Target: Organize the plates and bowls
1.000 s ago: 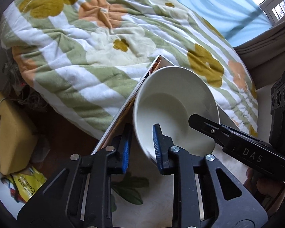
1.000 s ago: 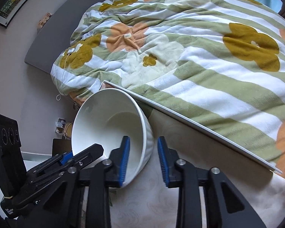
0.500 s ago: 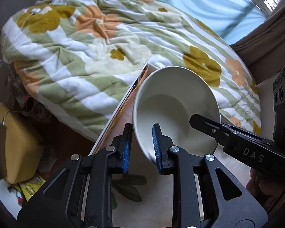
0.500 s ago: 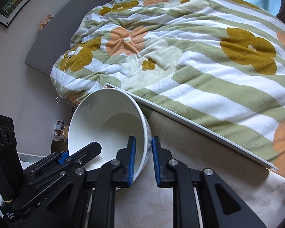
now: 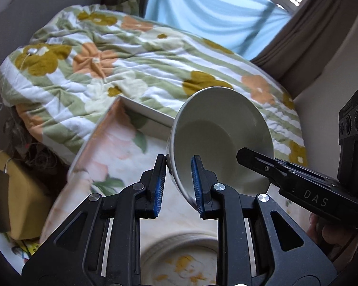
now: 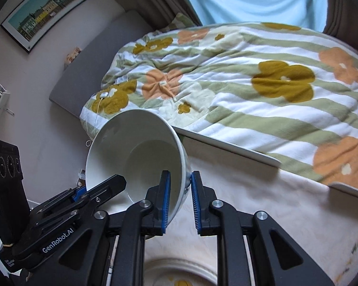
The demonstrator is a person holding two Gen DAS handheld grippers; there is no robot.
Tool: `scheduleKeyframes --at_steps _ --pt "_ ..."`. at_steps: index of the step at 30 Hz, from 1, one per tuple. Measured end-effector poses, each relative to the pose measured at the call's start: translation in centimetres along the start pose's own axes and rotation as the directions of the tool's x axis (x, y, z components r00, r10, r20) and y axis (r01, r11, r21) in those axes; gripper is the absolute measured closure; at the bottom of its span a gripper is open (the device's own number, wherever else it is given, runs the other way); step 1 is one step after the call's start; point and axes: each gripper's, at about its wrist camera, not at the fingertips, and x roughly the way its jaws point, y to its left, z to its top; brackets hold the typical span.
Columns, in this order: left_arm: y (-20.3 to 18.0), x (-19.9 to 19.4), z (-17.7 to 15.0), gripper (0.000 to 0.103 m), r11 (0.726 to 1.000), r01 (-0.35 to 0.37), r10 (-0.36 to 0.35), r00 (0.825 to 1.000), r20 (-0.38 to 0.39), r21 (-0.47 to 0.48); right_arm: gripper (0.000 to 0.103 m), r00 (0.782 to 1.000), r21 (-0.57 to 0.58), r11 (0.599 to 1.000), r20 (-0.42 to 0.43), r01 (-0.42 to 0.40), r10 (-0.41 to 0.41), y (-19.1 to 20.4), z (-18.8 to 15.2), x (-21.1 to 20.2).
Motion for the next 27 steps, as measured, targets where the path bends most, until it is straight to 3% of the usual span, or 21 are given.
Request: scheduleKeyframes --at_steps 8,16,22,27 --pt "-11.6 -4.0 -6.9 0.084 0.989 0.08 -0.08 0.997 -0.002 0.123 0.087 0.993 0.087 0.994 0.089 0.067 -0.075 -5.0 -8.0 -11.8" --pt "-22.5 -4.5 -15.8 0.084 0.962 0.176 -0.159 0.982 -0.098 0.209 0.087 0.977 0.201 0.966 0.102 0.163 -0.186 -12.1 -16.8 -20.5" --pt "-26.5 -2.5 -20.3 0.084 0.953 0.207 -0.153 0.959 -0.237 0.22 0.087 0.974 0.286 0.939 0.063 0.189 -0.215 -15.8 -21.5 -22.2" --pt "-26.7 -0.7 -22.2 0.084 0.946 0.189 -0.104 0.946 -0.306 0.262 0.087 0.978 0.338 0.923 0.026 0.184 -0.205 -17.7 -24.2 -21.3"
